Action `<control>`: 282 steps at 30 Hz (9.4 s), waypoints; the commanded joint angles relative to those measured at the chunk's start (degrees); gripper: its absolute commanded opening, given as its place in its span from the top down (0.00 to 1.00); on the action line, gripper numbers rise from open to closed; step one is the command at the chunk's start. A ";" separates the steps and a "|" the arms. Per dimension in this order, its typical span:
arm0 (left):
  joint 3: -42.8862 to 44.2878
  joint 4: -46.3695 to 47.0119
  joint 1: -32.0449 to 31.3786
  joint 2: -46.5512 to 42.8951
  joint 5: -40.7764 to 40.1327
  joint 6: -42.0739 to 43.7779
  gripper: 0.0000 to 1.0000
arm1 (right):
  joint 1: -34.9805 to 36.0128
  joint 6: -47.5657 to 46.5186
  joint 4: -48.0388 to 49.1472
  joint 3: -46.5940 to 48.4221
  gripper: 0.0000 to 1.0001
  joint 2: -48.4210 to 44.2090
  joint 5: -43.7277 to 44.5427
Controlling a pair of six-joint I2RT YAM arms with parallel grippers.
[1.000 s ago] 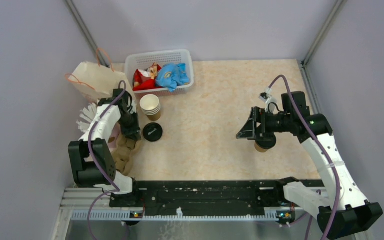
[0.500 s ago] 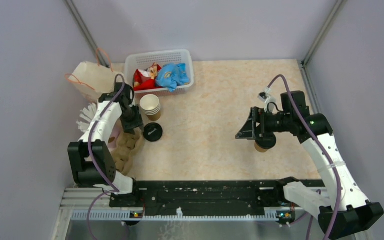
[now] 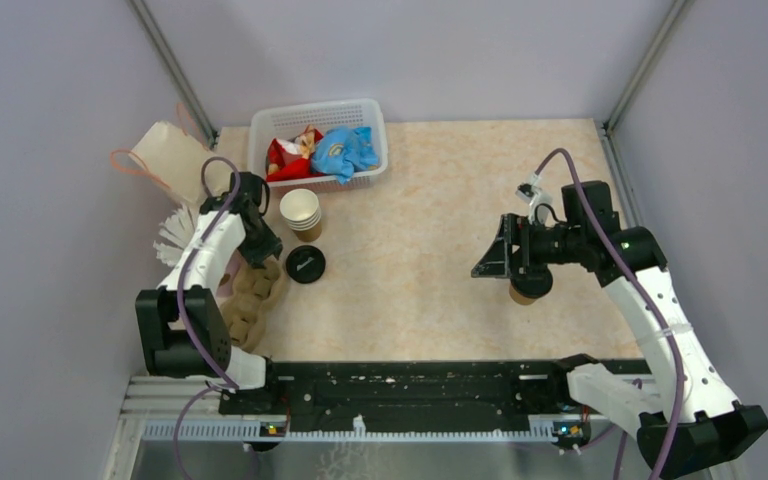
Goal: Pack the takeout coffee
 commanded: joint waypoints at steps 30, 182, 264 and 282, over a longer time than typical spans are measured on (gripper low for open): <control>2.61 -4.95 -8.86 1.65 -20.05 -13.69 0.59 | 0.71 -0.61 1.07 2.14 0.22 0.04 0.36; 4.59 -5.22 -7.72 -1.20 -18.20 -12.68 0.88 | 0.80 0.62 3.35 1.20 0.22 0.88 -1.28; 0.47 4.24 -7.37 1.39 -12.52 -9.62 0.62 | 1.22 -0.15 4.04 0.16 0.22 1.73 -1.44; -1.94 6.35 -7.37 2.11 -12.05 -12.40 0.66 | 1.32 -0.09 4.23 0.18 0.22 2.08 -1.21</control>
